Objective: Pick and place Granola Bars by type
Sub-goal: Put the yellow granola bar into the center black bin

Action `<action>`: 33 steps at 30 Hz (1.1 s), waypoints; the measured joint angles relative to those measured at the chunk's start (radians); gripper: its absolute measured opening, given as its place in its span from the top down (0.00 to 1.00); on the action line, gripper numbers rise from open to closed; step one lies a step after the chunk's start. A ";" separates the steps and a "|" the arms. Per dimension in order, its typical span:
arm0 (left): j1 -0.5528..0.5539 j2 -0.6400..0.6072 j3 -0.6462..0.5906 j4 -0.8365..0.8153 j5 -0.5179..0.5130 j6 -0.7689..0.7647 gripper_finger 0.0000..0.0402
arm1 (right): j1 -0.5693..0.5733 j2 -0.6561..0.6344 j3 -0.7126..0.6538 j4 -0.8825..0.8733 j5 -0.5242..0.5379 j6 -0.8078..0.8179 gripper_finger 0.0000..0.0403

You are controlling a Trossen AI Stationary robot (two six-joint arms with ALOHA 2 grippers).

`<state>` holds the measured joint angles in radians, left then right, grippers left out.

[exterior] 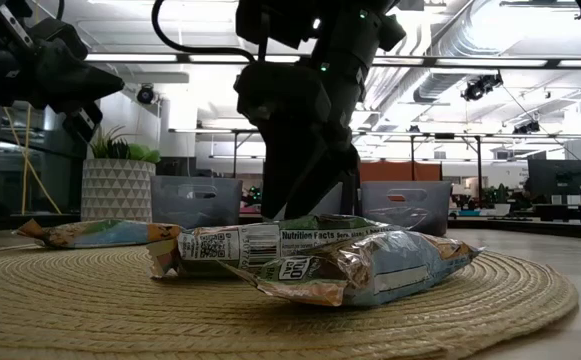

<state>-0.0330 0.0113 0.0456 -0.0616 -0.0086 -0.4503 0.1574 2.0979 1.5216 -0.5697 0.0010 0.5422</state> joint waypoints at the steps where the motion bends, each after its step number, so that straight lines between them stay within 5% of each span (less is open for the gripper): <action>1: 0.000 0.000 0.000 0.000 0.000 0.000 1.00 | 0.001 0.000 0.000 -0.001 0.000 -0.001 0.44; 33: 0.000 0.000 0.000 0.000 0.001 0.000 1.00 | 0.020 0.027 0.002 -0.016 0.059 0.034 0.44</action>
<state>-0.0330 0.0113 0.0456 -0.0614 -0.0080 -0.4500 0.1776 2.1246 1.5238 -0.5859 0.0598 0.5761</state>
